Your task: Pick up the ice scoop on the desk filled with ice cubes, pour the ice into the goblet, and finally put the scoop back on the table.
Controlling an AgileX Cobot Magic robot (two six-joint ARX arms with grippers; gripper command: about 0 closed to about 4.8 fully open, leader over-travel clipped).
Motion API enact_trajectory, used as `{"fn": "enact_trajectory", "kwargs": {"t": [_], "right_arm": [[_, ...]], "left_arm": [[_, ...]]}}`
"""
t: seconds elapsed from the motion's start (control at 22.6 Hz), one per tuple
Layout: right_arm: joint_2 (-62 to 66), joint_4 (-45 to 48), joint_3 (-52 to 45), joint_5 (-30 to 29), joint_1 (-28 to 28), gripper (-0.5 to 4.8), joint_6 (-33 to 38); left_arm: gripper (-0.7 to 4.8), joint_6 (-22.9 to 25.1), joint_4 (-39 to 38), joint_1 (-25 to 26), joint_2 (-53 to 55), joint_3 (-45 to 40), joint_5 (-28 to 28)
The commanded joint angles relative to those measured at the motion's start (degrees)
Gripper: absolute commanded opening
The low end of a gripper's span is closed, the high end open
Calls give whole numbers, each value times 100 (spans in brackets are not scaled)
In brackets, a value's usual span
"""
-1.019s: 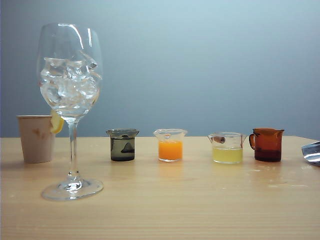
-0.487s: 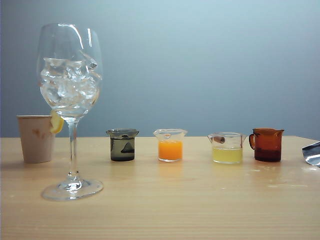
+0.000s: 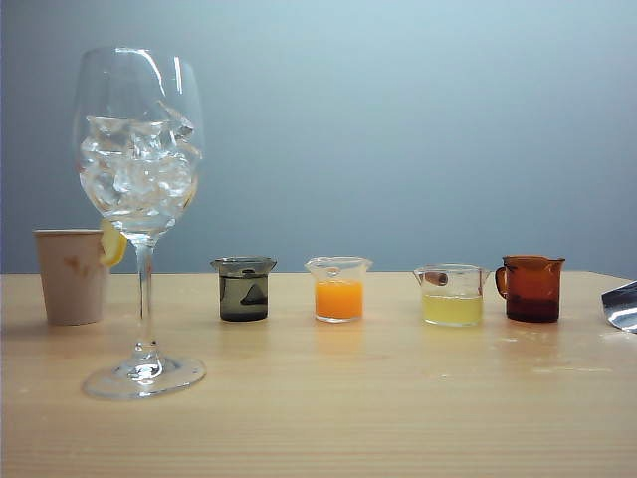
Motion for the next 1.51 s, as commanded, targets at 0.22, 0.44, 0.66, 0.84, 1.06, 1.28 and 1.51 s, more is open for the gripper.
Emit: {"fn": "enact_trajectory", "kwargs": {"t": [0.22,0.44,0.66,0.84,1.06,1.28,1.51], "right_arm": [[-2385,-719,9,1231,1956,-6,-992],[-3517,-1528,7,2533,3746,-6,-2343],[-4500,-1864,-557,3467,4962,-6,-2761],[-5305,-1805,-1659,3915,5156,-6,-2824],[-5897,-990,-3104,4076,5154,-6,-3283],[-5886,-411,-3978,4374,5152,-5,-3252],[-5831,-560,-4299,4404,5147,-5,-3237]], "left_arm": [[-1,20,39,4,-11,28,4],[-1,20,68,33,-184,-63,7],[-1,20,76,809,-1082,-619,195],[-1,20,151,1794,-1814,-1187,129],[-1,20,938,2020,-2715,-2094,138],[-1,20,3209,2035,-3357,-3324,151],[-1,20,4210,2039,-3359,-3932,160]]}}
